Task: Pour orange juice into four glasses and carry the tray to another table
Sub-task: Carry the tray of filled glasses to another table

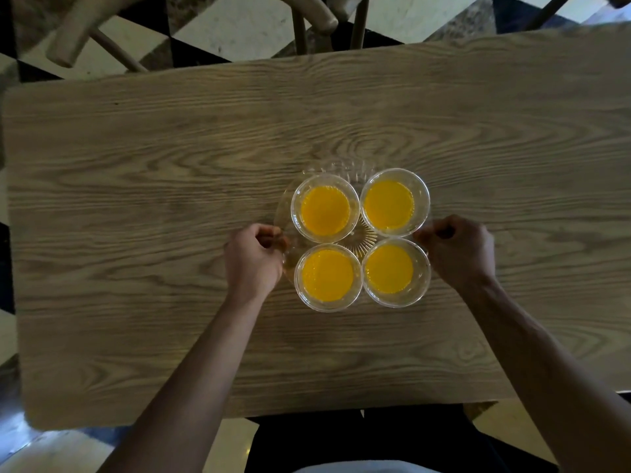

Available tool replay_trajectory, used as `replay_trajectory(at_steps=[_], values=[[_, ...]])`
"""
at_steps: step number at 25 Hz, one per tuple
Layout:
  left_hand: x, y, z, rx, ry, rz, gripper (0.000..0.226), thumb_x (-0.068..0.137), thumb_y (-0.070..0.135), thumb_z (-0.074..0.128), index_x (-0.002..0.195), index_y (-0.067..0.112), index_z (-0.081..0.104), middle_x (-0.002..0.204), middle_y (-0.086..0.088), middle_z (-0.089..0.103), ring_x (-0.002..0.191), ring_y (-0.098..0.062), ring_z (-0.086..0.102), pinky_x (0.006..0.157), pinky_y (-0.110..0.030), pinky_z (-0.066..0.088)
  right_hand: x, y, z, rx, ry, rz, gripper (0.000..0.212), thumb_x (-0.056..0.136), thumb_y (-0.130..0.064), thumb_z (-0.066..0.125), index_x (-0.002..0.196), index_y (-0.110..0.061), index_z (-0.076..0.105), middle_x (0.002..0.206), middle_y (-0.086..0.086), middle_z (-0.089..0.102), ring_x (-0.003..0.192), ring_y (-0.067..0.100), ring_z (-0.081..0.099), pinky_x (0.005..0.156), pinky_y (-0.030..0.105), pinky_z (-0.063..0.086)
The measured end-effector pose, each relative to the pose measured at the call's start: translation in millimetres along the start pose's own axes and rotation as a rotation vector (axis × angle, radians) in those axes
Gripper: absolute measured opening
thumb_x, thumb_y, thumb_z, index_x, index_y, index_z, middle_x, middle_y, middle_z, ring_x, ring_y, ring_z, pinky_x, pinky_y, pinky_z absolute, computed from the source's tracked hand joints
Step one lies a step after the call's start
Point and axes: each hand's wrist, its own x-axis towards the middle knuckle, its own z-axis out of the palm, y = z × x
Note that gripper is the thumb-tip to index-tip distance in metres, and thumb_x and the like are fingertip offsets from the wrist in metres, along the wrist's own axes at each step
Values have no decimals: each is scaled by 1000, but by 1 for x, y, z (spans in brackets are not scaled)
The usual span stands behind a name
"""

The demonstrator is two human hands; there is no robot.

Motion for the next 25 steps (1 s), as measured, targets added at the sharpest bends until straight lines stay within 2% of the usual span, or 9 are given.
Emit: replay_trajectory(at_steps=[3, 7, 11, 15, 19, 22, 25], values=[[-2, 0, 1, -12, -1, -7, 15, 93, 4, 75, 90, 18, 71, 75, -3, 74, 53, -17, 67, 63, -59, 65, 3, 3, 1, -14, 8, 14, 15, 83, -30, 81, 90, -17, 79, 83, -8, 75, 67, -7, 61, 55, 10, 41], [-1, -1, 2, 12, 3, 21, 7, 94, 7, 76, 98, 12, 73, 77, -6, 76, 55, -20, 70, 61, -58, 65, 4, 6, 3, -6, 5, -9, 16, 82, -29, 82, 91, -17, 80, 84, -8, 76, 70, -5, 64, 59, 13, 46], [1, -1, 4, 16, 8, 27, 11, 93, 9, 77, 94, 18, 72, 80, -4, 76, 54, -16, 69, 62, -56, 66, 3, 7, 3, -1, 18, -14, 18, 83, -30, 82, 93, -15, 79, 81, -6, 75, 67, -3, 63, 59, 14, 47], [2, 0, 4, 6, -5, 12, 17, 92, 9, 79, 87, 23, 70, 82, -6, 76, 60, -18, 70, 65, -54, 67, 3, 7, 2, 12, 17, -13, 17, 85, -29, 81, 93, -14, 79, 80, -7, 72, 64, -6, 60, 53, 7, 42], [3, 0, 4, 0, 1, 6, 12, 91, 8, 80, 89, 18, 72, 81, -6, 76, 56, -17, 69, 63, -55, 66, 4, 5, 1, 28, -11, -3, 15, 85, -31, 81, 91, -17, 77, 77, -11, 71, 67, -5, 62, 58, 13, 45], [1, -1, 4, -28, 12, 8, 12, 90, 9, 81, 87, 18, 74, 77, -9, 77, 56, -24, 72, 62, -58, 65, 4, 2, -2, 16, -34, -10, 15, 86, -32, 80, 82, -20, 73, 71, -11, 68, 63, 3, 64, 56, 17, 47], [-2, 1, 2, -37, 9, -3, 11, 89, 12, 82, 85, 19, 74, 72, -10, 76, 56, -27, 73, 62, -58, 65, 4, 1, -7, 18, -64, -25, 18, 85, -33, 82, 82, -16, 75, 68, -3, 73, 57, 13, 70, 62, 29, 61]])
